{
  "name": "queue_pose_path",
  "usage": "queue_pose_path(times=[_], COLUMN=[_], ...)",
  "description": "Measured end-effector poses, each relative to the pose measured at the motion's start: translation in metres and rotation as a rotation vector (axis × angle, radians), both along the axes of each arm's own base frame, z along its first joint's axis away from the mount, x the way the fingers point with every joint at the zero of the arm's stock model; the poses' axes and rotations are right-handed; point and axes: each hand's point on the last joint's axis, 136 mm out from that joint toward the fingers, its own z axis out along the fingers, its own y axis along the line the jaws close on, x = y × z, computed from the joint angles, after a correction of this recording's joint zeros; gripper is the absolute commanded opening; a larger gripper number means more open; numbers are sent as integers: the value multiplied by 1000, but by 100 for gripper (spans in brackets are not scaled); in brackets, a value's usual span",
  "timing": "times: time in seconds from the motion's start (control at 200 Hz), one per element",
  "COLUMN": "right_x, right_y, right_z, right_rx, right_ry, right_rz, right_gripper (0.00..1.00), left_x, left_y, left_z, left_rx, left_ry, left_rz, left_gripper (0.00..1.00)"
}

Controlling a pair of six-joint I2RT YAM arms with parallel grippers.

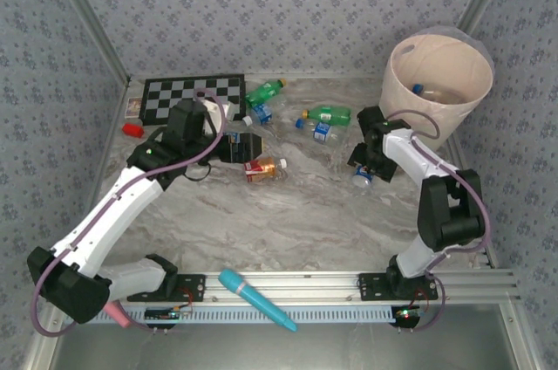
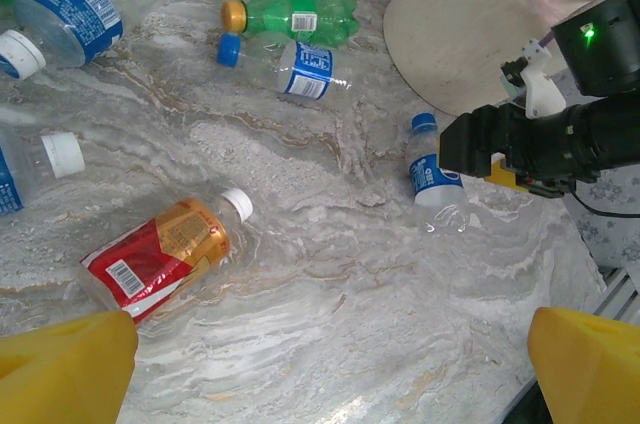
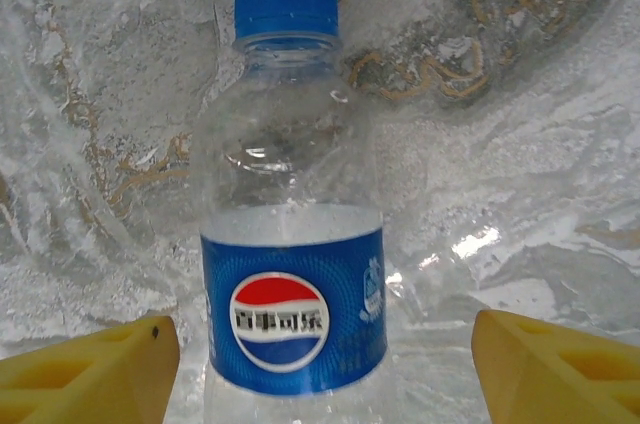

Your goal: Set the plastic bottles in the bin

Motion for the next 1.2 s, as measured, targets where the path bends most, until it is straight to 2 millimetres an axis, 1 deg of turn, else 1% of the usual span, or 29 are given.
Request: queue_pose_path(times=[0.12, 0.245, 0.34, 0.425, 0.535, 0.6, 0.695, 0.82, 0.915, 1.01, 1.119, 1.199], right_x=[3, 3, 5, 7, 9, 9, 8, 8, 7, 13, 26, 34], right_y=[2, 2, 2, 4, 6, 8, 11, 15, 23, 35, 50, 60], right_z=[-14, -25, -30, -32, -37, -40, -45, -43, -39, -26, -1, 25], right_rx=[0, -4, -5, -5, -4, -7, -18, -43, -65, -85, -100, -101], right_ry=[26, 47, 50, 47, 48, 52, 66, 58, 56, 35, -30, -92], right_rz=[-3, -8, -9, -4, 1, 10, 32, 60, 95, 140, 186, 219], right_gripper=[77, 74, 72, 68, 67, 63, 52, 52, 52, 52, 52, 51], left_x=[-2, -3, -3, -3, -3, -3, -4, -7, -8, -8, -7, -6], left_y=[2, 5, 8, 9, 10, 10, 11, 13, 15, 16, 18, 19], left_z=[0, 1, 2, 4, 4, 4, 2, -1, -2, -1, -1, -1], left_rx=[3, 7, 11, 9, 11, 11, 12, 17, 18, 19, 22, 25], left_ry=[-2, -9, -15, -20, -20, -19, -18, -13, -15, -18, -19, -22], left_rz=[5, 14, 22, 25, 29, 29, 29, 33, 40, 45, 55, 61], left_gripper=[100, 100, 100, 100, 100, 100, 100, 100, 100, 100, 100, 100])
